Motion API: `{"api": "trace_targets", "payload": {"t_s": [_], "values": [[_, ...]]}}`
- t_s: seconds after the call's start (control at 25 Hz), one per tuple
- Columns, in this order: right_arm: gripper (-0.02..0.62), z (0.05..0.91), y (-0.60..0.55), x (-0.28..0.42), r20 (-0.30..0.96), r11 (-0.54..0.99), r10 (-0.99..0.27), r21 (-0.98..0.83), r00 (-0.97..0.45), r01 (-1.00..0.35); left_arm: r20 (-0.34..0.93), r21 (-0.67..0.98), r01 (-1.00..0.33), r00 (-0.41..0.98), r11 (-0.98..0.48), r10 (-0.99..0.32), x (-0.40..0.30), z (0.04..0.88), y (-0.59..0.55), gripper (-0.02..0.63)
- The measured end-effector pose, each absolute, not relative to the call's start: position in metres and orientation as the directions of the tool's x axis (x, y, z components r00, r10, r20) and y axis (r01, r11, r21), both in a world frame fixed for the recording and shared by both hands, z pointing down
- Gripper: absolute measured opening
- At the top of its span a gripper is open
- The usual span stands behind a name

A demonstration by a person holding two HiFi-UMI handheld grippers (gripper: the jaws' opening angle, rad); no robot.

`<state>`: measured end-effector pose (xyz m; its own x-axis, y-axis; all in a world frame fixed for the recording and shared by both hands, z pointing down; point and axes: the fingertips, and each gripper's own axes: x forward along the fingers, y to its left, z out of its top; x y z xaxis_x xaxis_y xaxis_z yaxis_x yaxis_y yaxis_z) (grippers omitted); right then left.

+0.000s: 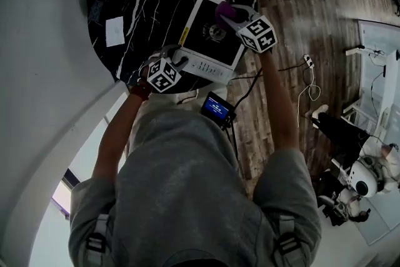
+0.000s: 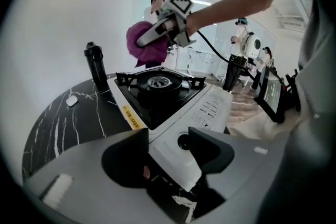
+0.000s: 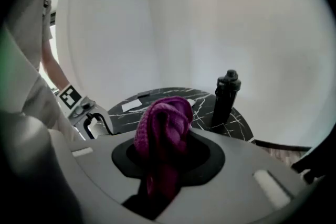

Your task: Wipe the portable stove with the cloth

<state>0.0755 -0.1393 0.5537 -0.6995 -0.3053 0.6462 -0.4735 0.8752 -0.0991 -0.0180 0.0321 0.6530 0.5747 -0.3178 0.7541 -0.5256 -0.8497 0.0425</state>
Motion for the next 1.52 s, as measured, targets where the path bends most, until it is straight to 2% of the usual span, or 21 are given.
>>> {"api": "trace_targets", "payload": {"t_s": [0.12,0.28,0.56,0.88,1.52], "values": [[0.124,0.52,-0.098,0.101,0.58,0.87,-0.361,-0.073,-0.731,-0.488,0.724,0.071,-0.488,0.626,-0.87,-0.291,-0.018,0.652,0.037,0.248],[0.124,0.518,-0.027,0.133,0.611,0.864,-0.382,-0.031,-0.694,-0.503,0.704,0.063,-0.43,0.659,-0.901,-0.265,-0.022,0.648,0.042,0.247],[0.126,0.581,0.08,0.142,0.769,0.923,-0.222,-0.033,-0.599,-0.383,0.72,0.051,-0.337,0.664,-0.94,-0.199,-0.027,0.65,0.052,0.247],[0.126,0.634,0.1,0.146,0.855,0.935,-0.121,-0.072,-0.504,-0.347,0.75,0.047,-0.265,0.646,-0.963,-0.142,-0.031,0.652,0.057,0.256],[0.123,0.646,0.093,0.136,0.882,0.927,0.025,-0.198,-0.471,-0.32,0.743,0.086,-0.24,0.662,-0.967,-0.098,-0.029,0.652,0.056,0.27]]}}
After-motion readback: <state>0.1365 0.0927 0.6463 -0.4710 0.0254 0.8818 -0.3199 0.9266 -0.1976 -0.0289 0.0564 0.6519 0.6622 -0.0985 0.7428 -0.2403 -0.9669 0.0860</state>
